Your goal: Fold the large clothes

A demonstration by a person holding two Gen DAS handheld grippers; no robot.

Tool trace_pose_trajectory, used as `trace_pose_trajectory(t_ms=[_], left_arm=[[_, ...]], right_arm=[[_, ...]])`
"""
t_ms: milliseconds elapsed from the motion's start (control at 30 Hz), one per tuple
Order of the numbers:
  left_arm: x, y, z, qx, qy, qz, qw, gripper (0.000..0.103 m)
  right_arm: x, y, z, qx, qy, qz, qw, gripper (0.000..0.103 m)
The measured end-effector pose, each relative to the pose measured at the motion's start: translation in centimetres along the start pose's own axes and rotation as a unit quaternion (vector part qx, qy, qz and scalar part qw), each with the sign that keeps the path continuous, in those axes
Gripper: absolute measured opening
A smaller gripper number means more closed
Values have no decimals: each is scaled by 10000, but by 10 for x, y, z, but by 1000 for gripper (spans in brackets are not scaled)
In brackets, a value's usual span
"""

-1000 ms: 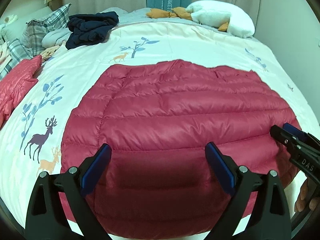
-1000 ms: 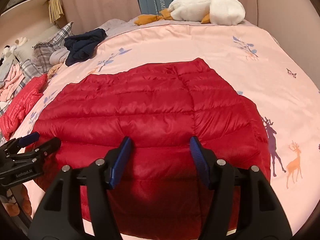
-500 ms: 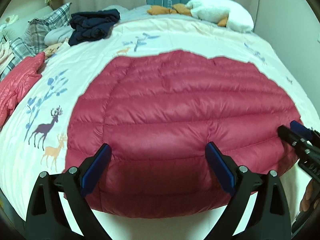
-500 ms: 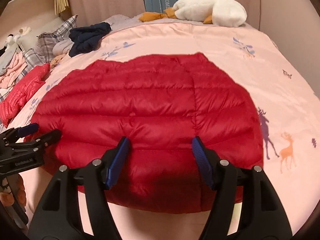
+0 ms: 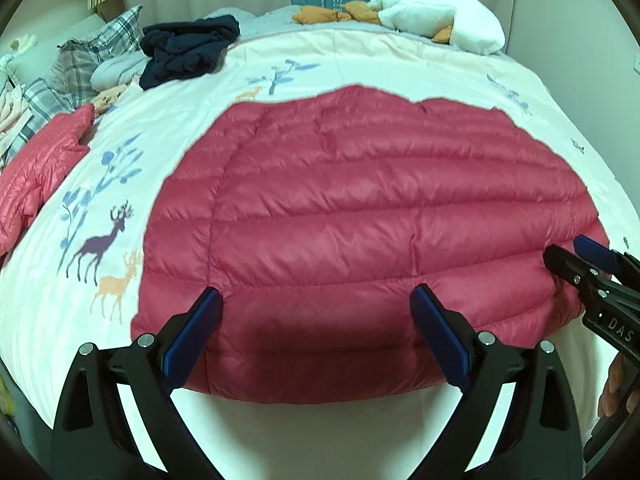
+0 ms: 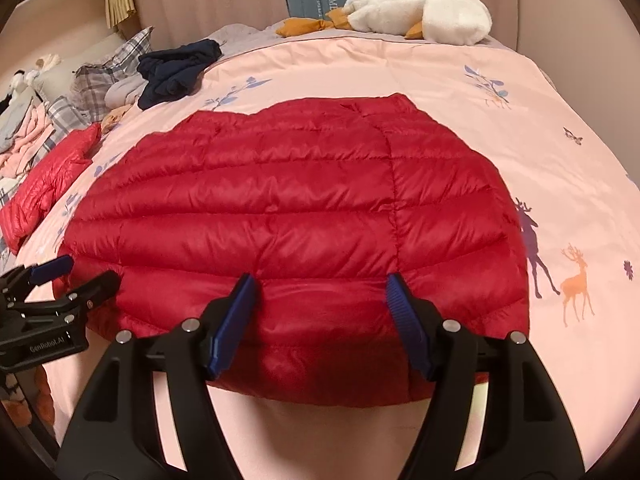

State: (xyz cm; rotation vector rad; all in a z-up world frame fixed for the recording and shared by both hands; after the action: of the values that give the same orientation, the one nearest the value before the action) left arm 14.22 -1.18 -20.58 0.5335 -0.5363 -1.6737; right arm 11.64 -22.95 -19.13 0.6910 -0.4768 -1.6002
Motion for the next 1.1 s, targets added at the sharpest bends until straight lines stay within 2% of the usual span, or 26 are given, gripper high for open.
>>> trace_pose_trajectory(t_ms=[200,300,433,467,567,667,767,900,1033,1100], left_arm=[[1,-3,12,78,28,-42,10000,96],[3,-12,6,-44,-16,-30,10000,96],[3,-14,6,-123,21,-78,9999,96],[3,-11,13,-44,1,-87,10000,96],[0,0,38,182,-16,-63,9998,96],[-4,17,73,455,-15,30,9990,96],[-6,33,101,543,-6,19,9985,102],[-9,50,144,861,-2,39,9963,102],[-14,57,176,994,-137,198,9948,102],[-18,60,188,1008,-52,238,9946,102]], right_arm=[[1,-8,1,-21,-25,53,10000,70],[1,-10,-2,-109,-42,18,9999,71],[-3,0,23,43,94,-40,9999,71],[-4,3,31,97,121,-42,9999,73],[-9,19,63,370,139,-47,9992,90],[-15,36,97,588,95,10,9982,101],[-19,50,123,711,14,-1,9975,101],[-23,61,151,763,-14,-36,9971,101],[-34,68,182,894,147,70,9959,101],[-38,70,195,998,149,142,9948,101]])
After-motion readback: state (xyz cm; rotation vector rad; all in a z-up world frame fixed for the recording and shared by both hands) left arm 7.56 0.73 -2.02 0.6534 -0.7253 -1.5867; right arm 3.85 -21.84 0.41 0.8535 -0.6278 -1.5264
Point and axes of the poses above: each gripper's, at about its wrist camera, not at the fingertips, and z roughly against the way its jaws point, x to its right, y to its top, the point moved 8 cm from there along -z, roughly the way its jaws point, and after that the axes turned 2 degrees about -z, right-handed, at the moved point
